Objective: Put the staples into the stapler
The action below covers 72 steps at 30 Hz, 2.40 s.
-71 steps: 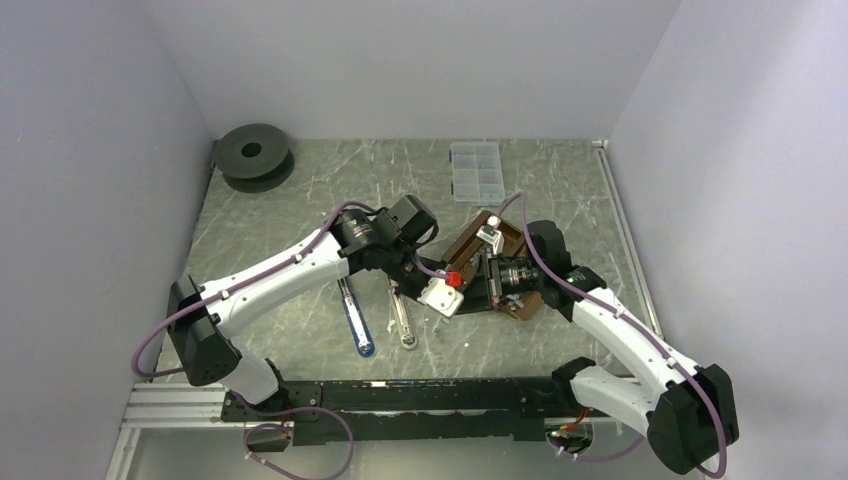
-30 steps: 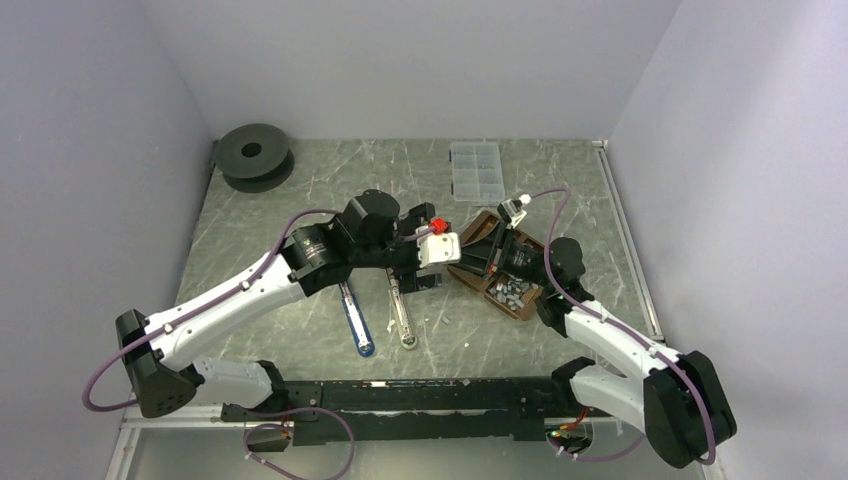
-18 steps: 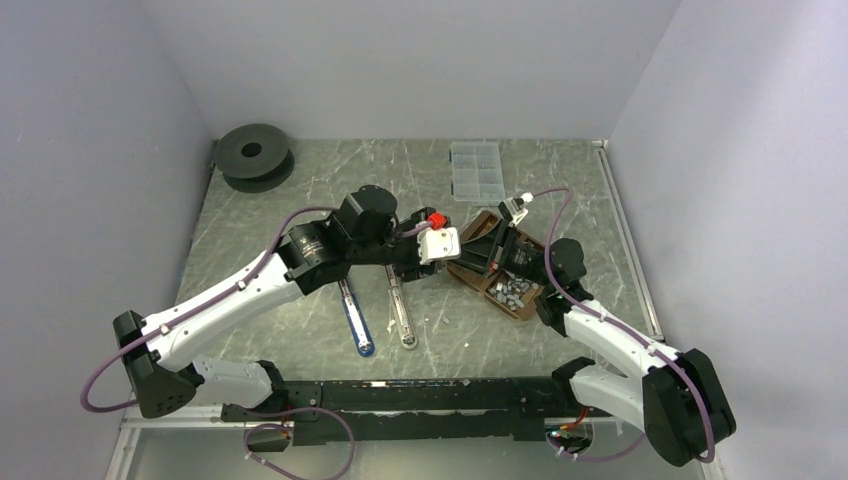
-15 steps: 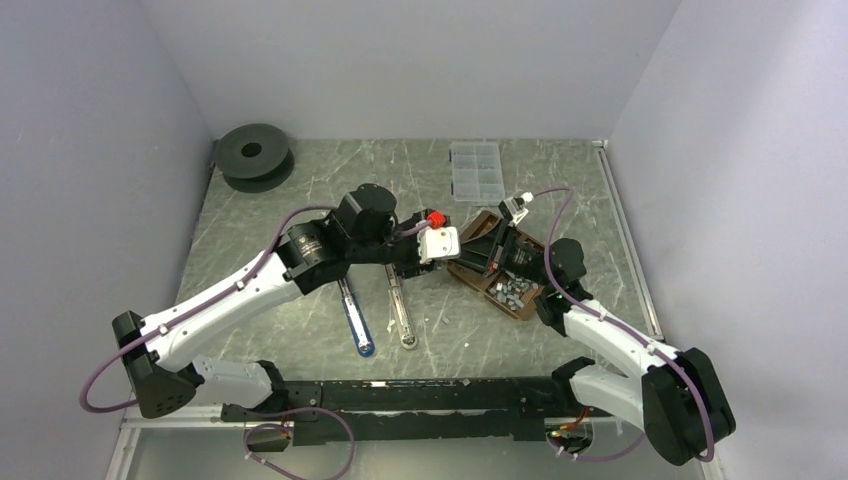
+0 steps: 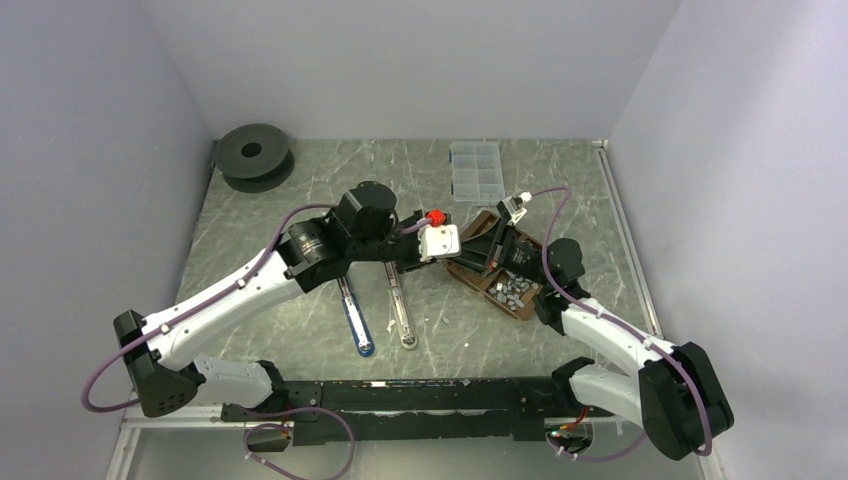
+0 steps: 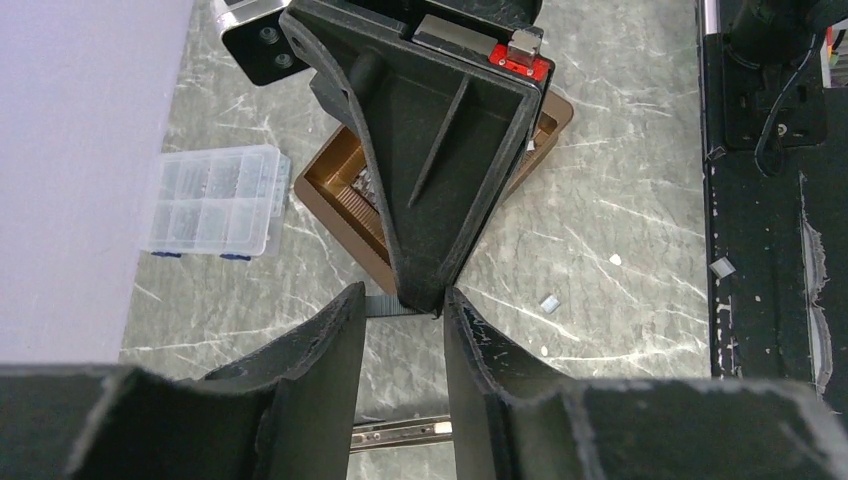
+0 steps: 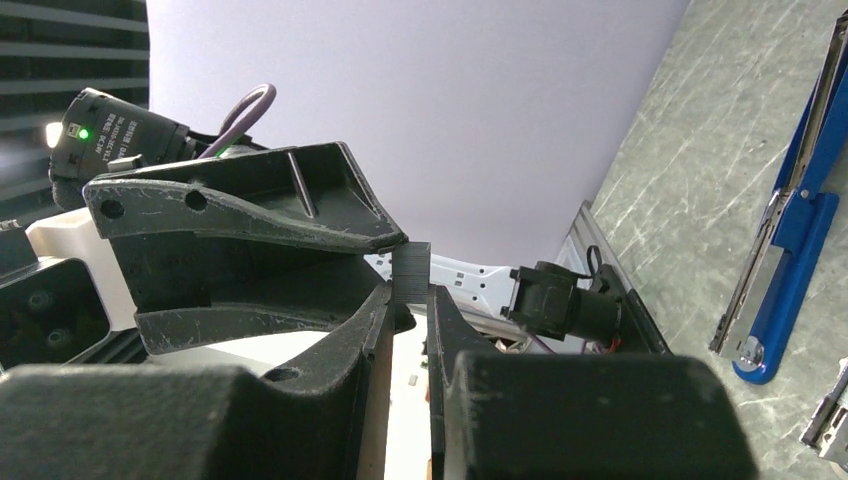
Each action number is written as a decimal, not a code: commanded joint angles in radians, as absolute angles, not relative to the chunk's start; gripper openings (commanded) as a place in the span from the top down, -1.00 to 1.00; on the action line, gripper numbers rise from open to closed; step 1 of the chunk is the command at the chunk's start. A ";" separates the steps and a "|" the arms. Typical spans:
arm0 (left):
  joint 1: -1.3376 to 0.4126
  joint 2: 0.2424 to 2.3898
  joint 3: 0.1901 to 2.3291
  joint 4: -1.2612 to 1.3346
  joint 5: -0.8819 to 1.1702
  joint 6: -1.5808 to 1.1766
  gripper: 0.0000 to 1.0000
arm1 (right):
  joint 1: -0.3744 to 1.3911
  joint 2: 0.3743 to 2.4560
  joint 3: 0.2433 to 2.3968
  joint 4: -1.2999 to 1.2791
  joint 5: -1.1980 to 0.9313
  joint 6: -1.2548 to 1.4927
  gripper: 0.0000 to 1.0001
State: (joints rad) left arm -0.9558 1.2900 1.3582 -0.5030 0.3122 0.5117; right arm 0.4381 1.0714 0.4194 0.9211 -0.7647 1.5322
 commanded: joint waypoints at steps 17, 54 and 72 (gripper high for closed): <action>-0.961 1.302 1.345 -0.467 0.322 0.523 -0.08 | 0.445 1.107 0.430 1.101 -0.753 1.574 1.00; -0.961 1.363 1.269 -0.601 0.290 0.706 1.00 | 0.324 1.034 0.438 0.775 -0.864 1.436 -0.67; -0.943 1.908 1.479 -0.808 0.120 0.852 1.00 | 0.207 0.642 0.626 -0.471 -0.308 0.931 -0.85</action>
